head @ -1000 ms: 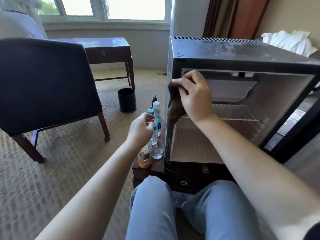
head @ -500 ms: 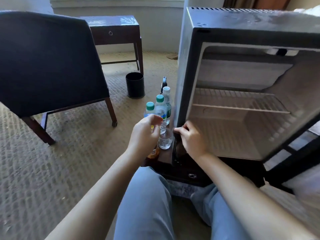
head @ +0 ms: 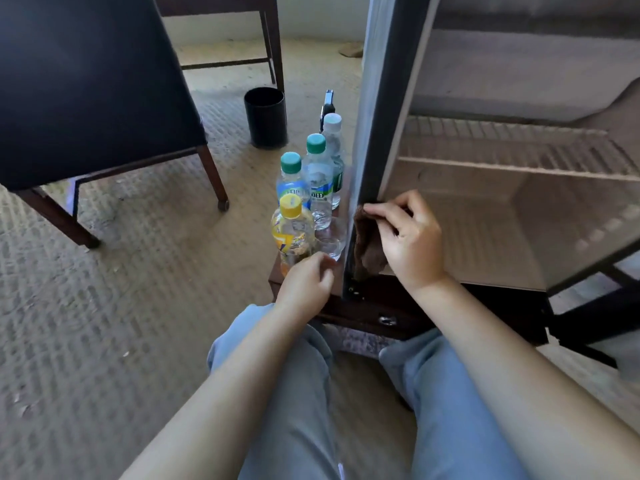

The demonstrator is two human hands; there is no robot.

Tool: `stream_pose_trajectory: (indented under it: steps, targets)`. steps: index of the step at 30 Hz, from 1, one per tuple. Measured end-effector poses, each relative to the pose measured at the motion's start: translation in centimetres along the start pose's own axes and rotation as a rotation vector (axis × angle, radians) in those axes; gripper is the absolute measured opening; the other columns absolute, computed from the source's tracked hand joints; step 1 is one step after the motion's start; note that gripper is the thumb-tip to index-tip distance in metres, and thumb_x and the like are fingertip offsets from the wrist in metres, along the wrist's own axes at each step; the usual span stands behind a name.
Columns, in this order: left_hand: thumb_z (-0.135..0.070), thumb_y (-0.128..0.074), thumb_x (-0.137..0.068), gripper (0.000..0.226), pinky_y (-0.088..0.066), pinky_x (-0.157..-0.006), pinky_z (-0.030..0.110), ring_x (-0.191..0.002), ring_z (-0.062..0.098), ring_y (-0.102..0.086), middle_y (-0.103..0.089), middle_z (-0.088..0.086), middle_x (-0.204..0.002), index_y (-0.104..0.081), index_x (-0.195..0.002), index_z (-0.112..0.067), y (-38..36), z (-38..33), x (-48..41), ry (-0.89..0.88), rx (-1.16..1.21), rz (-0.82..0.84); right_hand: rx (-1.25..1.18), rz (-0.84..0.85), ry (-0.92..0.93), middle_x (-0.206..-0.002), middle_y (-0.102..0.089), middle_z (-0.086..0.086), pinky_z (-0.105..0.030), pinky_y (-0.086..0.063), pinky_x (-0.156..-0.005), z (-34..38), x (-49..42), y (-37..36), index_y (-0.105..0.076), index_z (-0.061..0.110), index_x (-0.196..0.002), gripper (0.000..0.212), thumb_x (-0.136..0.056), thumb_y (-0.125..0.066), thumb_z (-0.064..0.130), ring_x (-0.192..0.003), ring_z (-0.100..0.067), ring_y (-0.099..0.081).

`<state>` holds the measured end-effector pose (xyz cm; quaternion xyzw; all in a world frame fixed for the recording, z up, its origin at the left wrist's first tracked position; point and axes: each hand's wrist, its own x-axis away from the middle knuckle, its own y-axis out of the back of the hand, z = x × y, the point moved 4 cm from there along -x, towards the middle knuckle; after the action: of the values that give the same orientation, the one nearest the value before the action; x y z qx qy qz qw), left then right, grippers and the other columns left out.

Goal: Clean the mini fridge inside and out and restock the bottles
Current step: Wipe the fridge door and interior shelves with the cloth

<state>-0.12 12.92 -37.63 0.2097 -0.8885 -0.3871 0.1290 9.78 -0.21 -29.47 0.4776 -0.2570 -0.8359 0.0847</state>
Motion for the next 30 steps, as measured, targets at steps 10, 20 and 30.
stream_pose_trajectory:
  steps: [10, 20, 30]
  targets:
    - [-0.02, -0.049, -0.093, 0.024, -0.042, -0.084, 0.027, -0.106, 0.021, -0.058, -0.067, 0.003, -0.112, -0.064, -0.112, -0.016, -1.4, 1.5, -0.5, 0.078, -0.096, 0.069, 0.218, 0.379, -0.202, -0.071, -0.055, -0.005, -0.027, -0.043, -0.043, -3.3, 8.6, -7.8, -0.077, 0.025, -0.079, 0.016, -0.068, -0.077, 0.014, -0.06, -0.028, -0.059]
    - [-0.019, -0.047, -0.094, 0.024, -0.042, -0.078, 0.027, -0.101, 0.022, -0.058, -0.067, 0.004, -0.108, -0.063, -0.112, -0.016, -1.0, 1.9, -0.4, 0.118, -0.148, 0.073, 0.356, 0.547, -0.299, -0.075, -0.059, -0.009, -0.034, -0.048, -0.053, -4.0, 10.9, -9.7, -0.077, 0.021, -0.072, 0.021, -0.056, -0.084, 0.01, -0.071, -0.032, -0.06]
    - [-0.02, -0.045, -0.096, 0.026, -0.044, -0.084, 0.031, -0.104, 0.021, -0.057, -0.065, 0.004, -0.111, -0.062, -0.114, -0.015, -1.6, -0.1, 0.4, 0.026, -0.173, 0.075, 0.433, 0.852, -0.362, -0.141, -0.04, -0.001, -0.038, -0.041, -0.096, -4.6, 13.9, -6.7, -0.039, 0.027, -0.143, 0.056, -0.09, -0.05, 0.012, -0.126, -0.028, -0.033]
